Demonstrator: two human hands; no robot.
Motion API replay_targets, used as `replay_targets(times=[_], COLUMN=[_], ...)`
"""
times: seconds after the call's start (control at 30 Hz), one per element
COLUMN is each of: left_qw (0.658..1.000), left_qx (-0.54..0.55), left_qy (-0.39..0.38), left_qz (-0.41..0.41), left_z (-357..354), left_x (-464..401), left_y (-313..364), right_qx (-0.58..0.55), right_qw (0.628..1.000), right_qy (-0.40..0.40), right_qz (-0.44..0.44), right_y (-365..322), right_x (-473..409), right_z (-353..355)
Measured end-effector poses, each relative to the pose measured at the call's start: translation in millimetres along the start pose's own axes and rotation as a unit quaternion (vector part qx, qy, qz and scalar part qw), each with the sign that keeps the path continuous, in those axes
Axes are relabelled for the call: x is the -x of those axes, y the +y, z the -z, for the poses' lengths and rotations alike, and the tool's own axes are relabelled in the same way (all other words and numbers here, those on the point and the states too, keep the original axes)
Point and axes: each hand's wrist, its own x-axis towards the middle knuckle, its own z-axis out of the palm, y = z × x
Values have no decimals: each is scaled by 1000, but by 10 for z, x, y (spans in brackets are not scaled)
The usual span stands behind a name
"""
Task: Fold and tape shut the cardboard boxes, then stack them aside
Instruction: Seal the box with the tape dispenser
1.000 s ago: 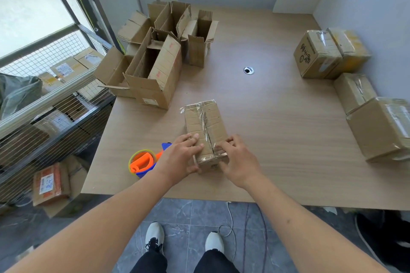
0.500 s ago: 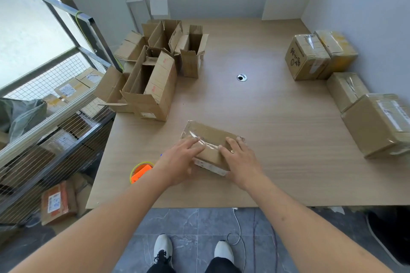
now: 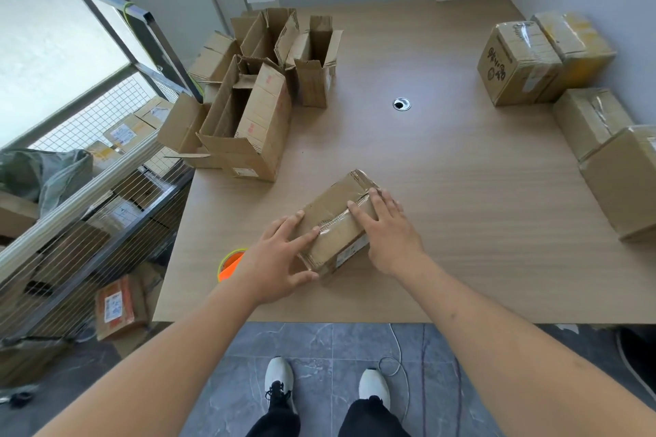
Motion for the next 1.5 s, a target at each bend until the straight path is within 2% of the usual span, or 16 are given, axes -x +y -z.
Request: replay_targets(times=[0.07,0.17,0.3,0.5,0.63,0.73,0.87,0.93,1.2,1.4,1.5], left_qw=[1000,999,998,997,997,997,997,996,996,995,995], left_qx=[-19,-30,-13,3,-3,-3,2,-1,18,24,15], left_qy=[20,43,63,56,59,66,65,67,77,88,96], left_qz=[11,15,18,49,49,48,51,51,47,32,26], left_z=[-24,-77,-111,-141,-136,-145,-94,-95,-89,-118,-152], left_x=[4,13,19,35,11,19,9,15,-34,-21,-9], left_y=[25,52,69,200,199,196,210,238,274,202,204], right_qx=[-11,-75,-142,-97,-99,-78,-77,-102,-56,6,28], right_qw=[1000,997,975,977,977,981,979,977,981,947,944], right_qy=[-24,3,52,103,107,78,-30,-34,71,206,220], right_qz=[7,34,164,158,159,162,185,185,173,248,244], right_y=[-11,-37,-115,-251,-281,-289,-172,-146,-229,-92,-93], right_x=[-28,37,174,146,118,96,82,91,94,161,212], right_z=[11,4,-123,-161,-136,-62,55,79,-97,-426,-577])
